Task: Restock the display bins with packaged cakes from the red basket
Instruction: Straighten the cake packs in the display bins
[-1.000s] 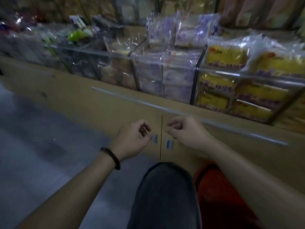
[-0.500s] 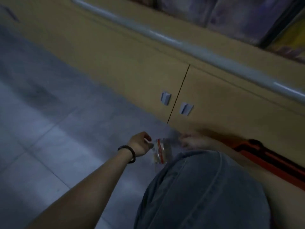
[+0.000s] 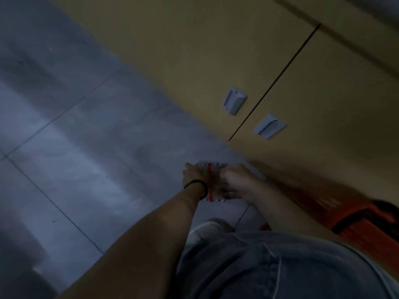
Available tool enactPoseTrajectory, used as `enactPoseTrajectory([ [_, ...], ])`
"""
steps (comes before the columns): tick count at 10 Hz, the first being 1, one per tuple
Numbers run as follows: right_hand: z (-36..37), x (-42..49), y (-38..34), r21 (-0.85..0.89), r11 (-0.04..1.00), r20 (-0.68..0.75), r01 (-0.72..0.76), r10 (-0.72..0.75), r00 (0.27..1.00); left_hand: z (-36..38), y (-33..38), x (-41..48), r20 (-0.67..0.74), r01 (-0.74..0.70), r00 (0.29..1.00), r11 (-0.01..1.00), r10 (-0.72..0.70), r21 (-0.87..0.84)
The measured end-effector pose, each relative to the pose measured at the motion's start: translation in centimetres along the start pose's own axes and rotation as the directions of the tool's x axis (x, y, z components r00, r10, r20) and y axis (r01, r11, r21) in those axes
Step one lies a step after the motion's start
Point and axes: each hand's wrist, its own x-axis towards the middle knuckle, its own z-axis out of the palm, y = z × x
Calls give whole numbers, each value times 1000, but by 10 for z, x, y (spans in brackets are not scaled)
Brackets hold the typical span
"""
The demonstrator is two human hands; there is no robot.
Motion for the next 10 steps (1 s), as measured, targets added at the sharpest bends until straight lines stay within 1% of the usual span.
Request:
enactPoseTrajectory([
  [1,0,7,4,67,997,-57,40,-36,998,15,0,3,-68,-11,998,1000,12,13],
  [2,2,8,4,97,994,-37,40,-36,999,15,0,3,-29,-16,999,999,17,43],
  [3,-2,6,5,44,997,-39,70,-68,997,4,-8,5,120,-32,992,999,30,22],
  [4,-8,9,8,-131,983,-70,131,-141,988,-15,-19,-12,155,13,987,962,31,-271],
  [5,-8,2,4,-203,965,-83,163,-183,980,-28,-25,-27,153,-6,985,894,84,-449],
  [6,-10,-14,1,51,973,-112,225,-218,969,-53,-35,-44,171,-29,975,838,145,-545],
  [7,-26,-51,-6,147,947,-80,286,-276,958,-88,-28,-75,231,-85,929,775,289,-626],
  [8,-47,-98,-15,30,927,-5,373,-373,928,-122,-11,-116,232,-186,860,704,454,-685],
  [9,-65,-145,-22,-57,890,28,452,-451,892,-146,11,-168,229,-257,796,655,560,-711],
  [10,-81,-195,-27,-68,841,21,537,-537,843,-167,30,-223,210,-332,734,611,646,-719],
])
